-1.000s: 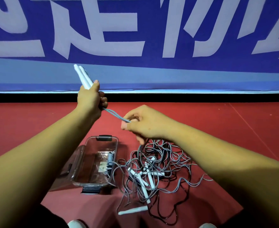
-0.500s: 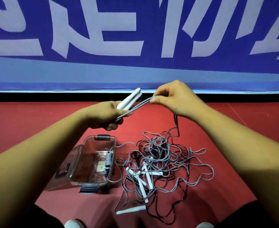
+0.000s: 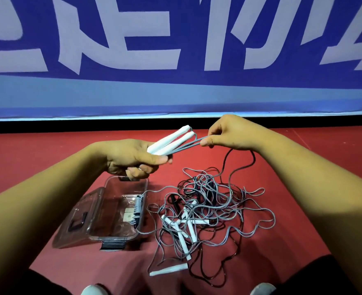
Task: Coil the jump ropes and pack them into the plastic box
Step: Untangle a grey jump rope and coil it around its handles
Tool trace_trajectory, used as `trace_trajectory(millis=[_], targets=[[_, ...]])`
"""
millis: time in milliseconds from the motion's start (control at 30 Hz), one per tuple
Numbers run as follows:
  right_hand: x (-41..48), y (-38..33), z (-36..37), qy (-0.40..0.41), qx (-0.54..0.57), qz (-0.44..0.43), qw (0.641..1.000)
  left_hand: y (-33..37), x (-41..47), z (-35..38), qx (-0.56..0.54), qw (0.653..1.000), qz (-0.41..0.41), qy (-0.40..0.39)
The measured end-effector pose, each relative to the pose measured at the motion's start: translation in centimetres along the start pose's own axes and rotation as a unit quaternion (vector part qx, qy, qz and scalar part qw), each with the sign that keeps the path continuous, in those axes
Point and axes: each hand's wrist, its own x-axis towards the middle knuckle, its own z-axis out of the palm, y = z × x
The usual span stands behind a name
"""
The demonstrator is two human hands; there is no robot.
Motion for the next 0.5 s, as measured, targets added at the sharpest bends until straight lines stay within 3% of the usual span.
trace_trajectory(millis=[100,167,233,300,400,500], targets=[[0.0,0.5,-0.2,-0.020,0.006,0.001,1.000,-0.2,0.0,-0.5,0.132,0.985,-0.017,0.112],[-0.1,0.5,0.0,-0.040,0.003,-0.013,0.999,-0.7,-0.3,-0.8,0.256,0.952,-0.070,0.150],[0.0,0.1,0.0,-0.028,-0.010,-0.030,0.999,-1.0,-0.4,0.0,0.336,0.925,-0.140,0.112],[0.1,-0.3,-0.2,0.013,-0.023,-0.043,0.999,-0.6,-0.6,1.5,0.347,0.924,-0.157,0.039],[0.0,0.3,-0.4,0.068,0.003,-0.028,0.997,1.3,-1.7,3.4,0.328,0.944,-0.040,0.009],[0.0,1.1,0.5,0.089,0.091,-0.002,0.992,3.0,-2.4,3.9,0.222,0.961,0.126,0.103]])
